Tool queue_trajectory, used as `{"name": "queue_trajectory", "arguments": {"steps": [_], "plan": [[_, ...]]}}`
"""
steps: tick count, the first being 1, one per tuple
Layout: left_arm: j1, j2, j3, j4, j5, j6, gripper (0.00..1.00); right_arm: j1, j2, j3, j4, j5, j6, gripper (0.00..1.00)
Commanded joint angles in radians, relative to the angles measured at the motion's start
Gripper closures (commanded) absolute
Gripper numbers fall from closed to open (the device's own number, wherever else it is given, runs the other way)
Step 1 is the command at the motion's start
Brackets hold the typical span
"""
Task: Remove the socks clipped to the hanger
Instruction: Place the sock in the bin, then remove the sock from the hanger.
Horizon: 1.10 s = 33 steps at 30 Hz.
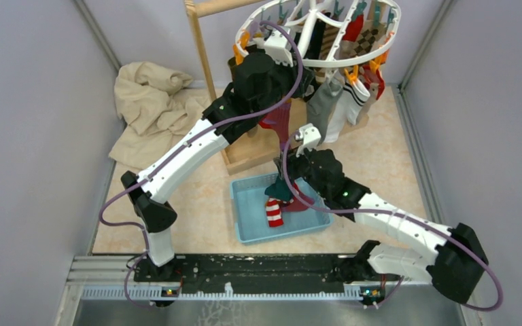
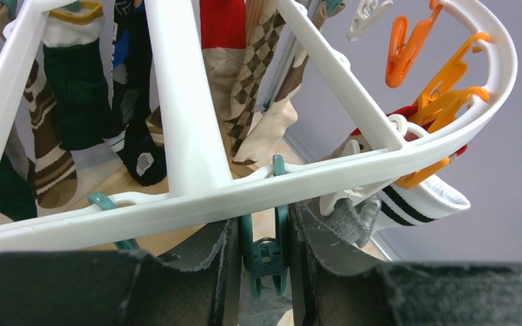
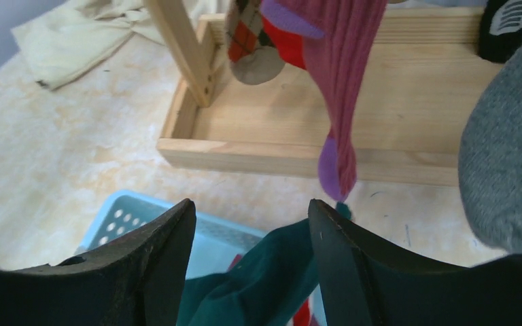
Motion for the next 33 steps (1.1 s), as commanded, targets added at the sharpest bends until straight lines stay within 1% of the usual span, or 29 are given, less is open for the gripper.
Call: {"name": "queue_trajectory", "arguments": {"steps": [1, 4, 11, 16, 19, 21, 23, 28, 30, 31, 32, 33], "plan": [[-0.016, -0.013, 0.03, 0.023, 0.081, 0.022, 0.72, -0.065, 0.095, 0.058, 0.226, 0.007, -0.048, 0.37], [-0.016, -0.023, 0.022, 0.019, 0.077, 0.025, 0.71, -0.104, 0.153, 0.082, 0.299, 0.011, -0.061, 0.37], [-0.016, -0.029, 0.008, 0.019, 0.072, 0.032, 0.7, -0.179, 0.241, 0.143, 0.37, -0.062, -0.069, 0.38], [-0.016, -0.03, 0.003, 0.008, 0.066, 0.03, 0.7, -0.251, 0.279, 0.138, 0.436, -0.145, -0.013, 0.38], [-0.016, -0.043, -0.023, 0.023, 0.069, 0.028, 0.69, -0.274, 0.302, 0.147, 0.466, -0.19, 0.006, 0.38], [-0.016, -0.047, -0.027, 0.022, 0.072, 0.029, 0.69, -0.282, 0.32, 0.158, 0.477, -0.217, 0.02, 0.4], [-0.016, -0.049, -0.024, 0.021, 0.074, 0.032, 0.68, -0.29, 0.34, 0.168, 0.483, -0.248, 0.036, 0.5], [-0.015, -0.069, -0.038, 0.021, 0.067, 0.044, 0.61, -0.297, 0.341, 0.169, 0.471, -0.3, 0.067, 0.81], [-0.015, -0.076, -0.049, 0.023, 0.063, 0.049, 0.59, -0.296, 0.329, 0.165, 0.462, -0.307, 0.069, 0.87], [-0.013, -0.079, -0.053, 0.023, 0.062, 0.05, 0.58, -0.296, 0.32, 0.16, 0.459, -0.308, 0.071, 0.91], [-0.013, -0.081, -0.056, 0.021, 0.06, 0.053, 0.57, -0.296, 0.312, 0.156, 0.456, -0.309, 0.072, 0.97], [-0.013, -0.082, -0.056, 0.019, 0.057, 0.055, 0.55, -0.297, 0.301, 0.15, 0.449, -0.309, 0.073, 1.0]]}}
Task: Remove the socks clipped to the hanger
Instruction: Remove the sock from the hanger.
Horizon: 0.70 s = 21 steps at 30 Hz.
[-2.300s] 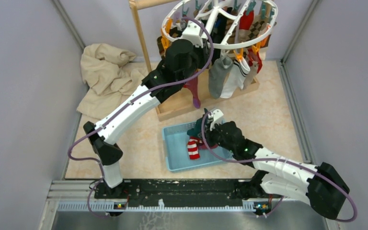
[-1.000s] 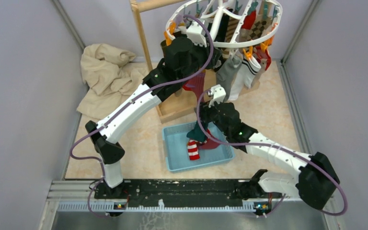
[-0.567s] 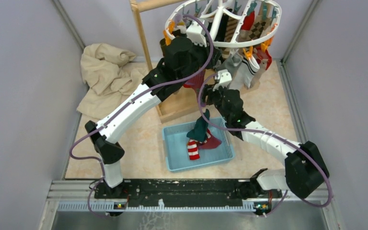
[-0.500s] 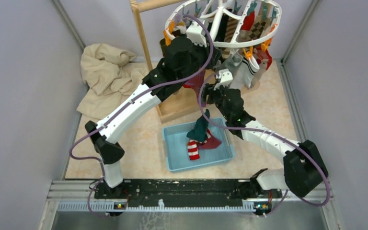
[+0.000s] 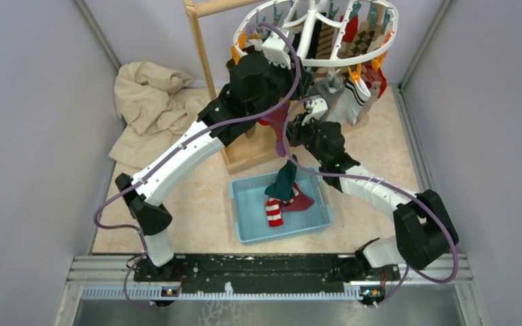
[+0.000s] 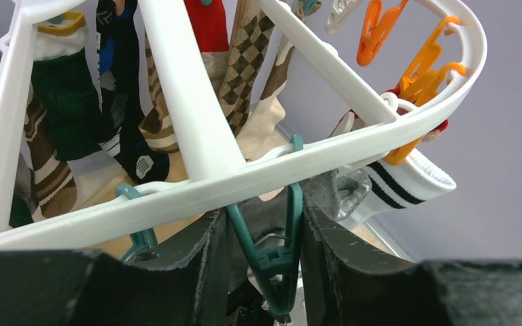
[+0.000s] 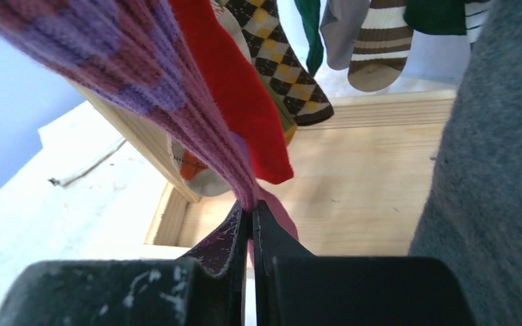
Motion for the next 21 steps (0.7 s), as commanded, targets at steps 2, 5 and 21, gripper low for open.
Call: {"name": "queue_trajectory", "arguments": {"steps": [2, 5, 21], "plan": [[-0.011, -0.05, -0.02, 0.008, 0.024, 0.026, 0.54, -0.008, -0.079, 0.014, 0.039, -0.037, 0.023, 1.0], [-0.009, -0.056, -0.033, 0.013, 0.022, 0.028, 0.54, -0.008, -0.105, -0.006, 0.036, -0.049, 0.022, 1.0], [-0.007, -0.05, -0.032, 0.014, 0.036, 0.021, 0.54, -0.024, -0.006, 0.078, 0.035, -0.062, -0.023, 0.66]]}}
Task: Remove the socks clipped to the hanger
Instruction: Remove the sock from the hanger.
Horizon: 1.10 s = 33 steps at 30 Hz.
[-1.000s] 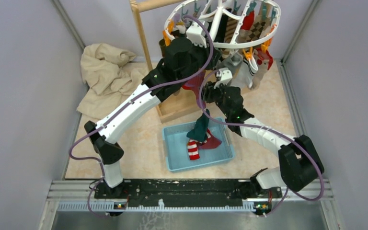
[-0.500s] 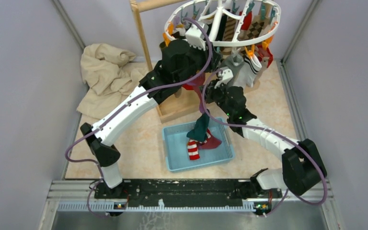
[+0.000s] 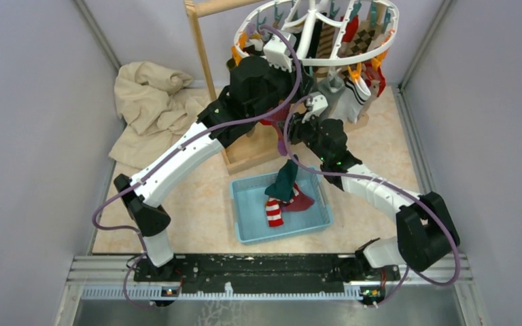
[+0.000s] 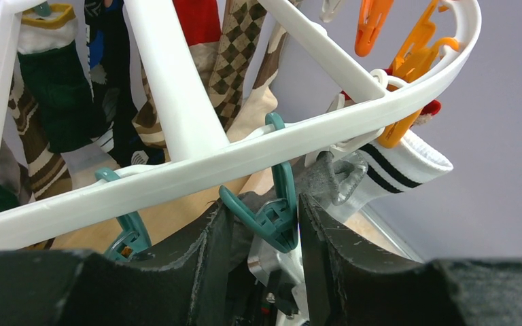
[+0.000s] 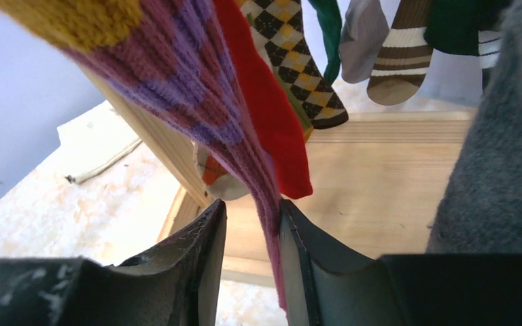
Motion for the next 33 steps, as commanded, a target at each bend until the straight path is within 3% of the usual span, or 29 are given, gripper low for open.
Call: {"name": "queue_trajectory", "arguments": {"steps": [1, 9, 11, 13, 14, 22, 33], "plan": [[-0.002, -0.029, -0.002, 0.016, 0.018, 0.009, 0.54, -0.02, 0.027, 0.058, 0.059, 0.0, -0.007, 0.66], [-0.002, -0.028, 0.001, 0.011, 0.03, 0.006, 0.54, -0.025, 0.099, 0.087, 0.118, 0.008, 0.009, 0.66], [-0.002, -0.027, -0.001, 0.008, 0.031, 0.008, 0.54, -0.025, 0.108, 0.095, 0.12, -0.005, 0.013, 0.78], [-0.002, -0.028, -0.001, 0.004, 0.026, 0.009, 0.54, -0.024, 0.108, 0.098, 0.114, -0.019, 0.019, 0.96], [-0.002, -0.031, -0.001, 0.002, 0.023, 0.011, 0.53, -0.025, 0.103, 0.094, 0.112, -0.025, 0.024, 1.0], [-0.002, -0.087, -0.062, -0.022, -0.006, 0.038, 0.29, -0.025, -0.015, -0.015, 0.107, -0.03, 0.055, 1.0], [-0.004, -0.237, -0.228, 0.015, -0.037, 0.007, 0.28, -0.025, -0.01, -0.023, 0.09, -0.037, 0.052, 1.0]]}}
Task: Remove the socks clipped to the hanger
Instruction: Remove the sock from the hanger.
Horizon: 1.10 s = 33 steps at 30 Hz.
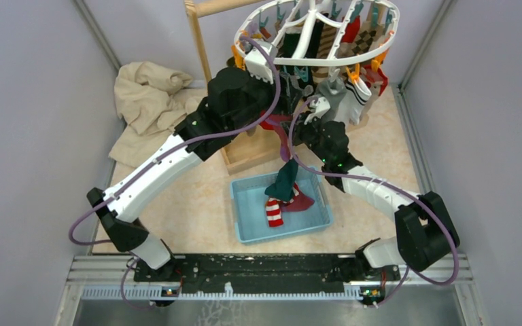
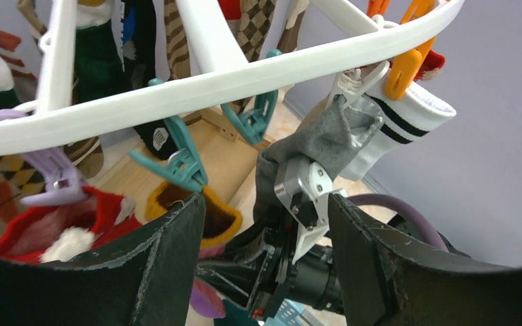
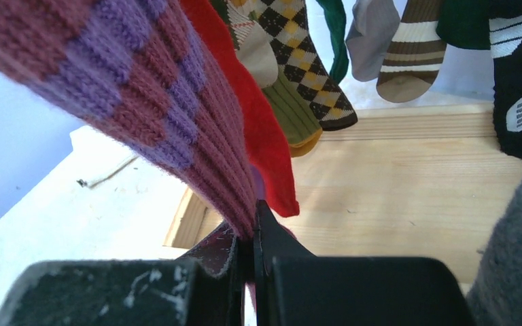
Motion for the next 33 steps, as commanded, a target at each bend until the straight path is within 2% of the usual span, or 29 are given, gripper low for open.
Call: {"name": "queue_trajectory", "arguments": {"steps": [1, 10, 22, 33], "plan": [[-0.004, -0.067, -0.04, 0.034, -0.027, -0.012, 0.28, -0.004, -0.021, 0.005, 0.036, -0.012, 0.006, 1.0], [-0.004, -0.065, -0.049, 0.03, -0.113, -0.011, 0.38, -0.004, -0.02, 0.0, 0.035, -0.021, 0.007, 1.0], [-0.004, 0.042, 0.077, -0.029, -0.153, -0.049, 0.48, -0.004, -0.019, -0.005, 0.028, -0.027, -0.001, 1.0], [-0.004, 0.094, 0.125, -0.046, -0.276, -0.036, 0.55, -0.003, -0.03, -0.019, 0.033, -0.033, -0.001, 1.0]]}}
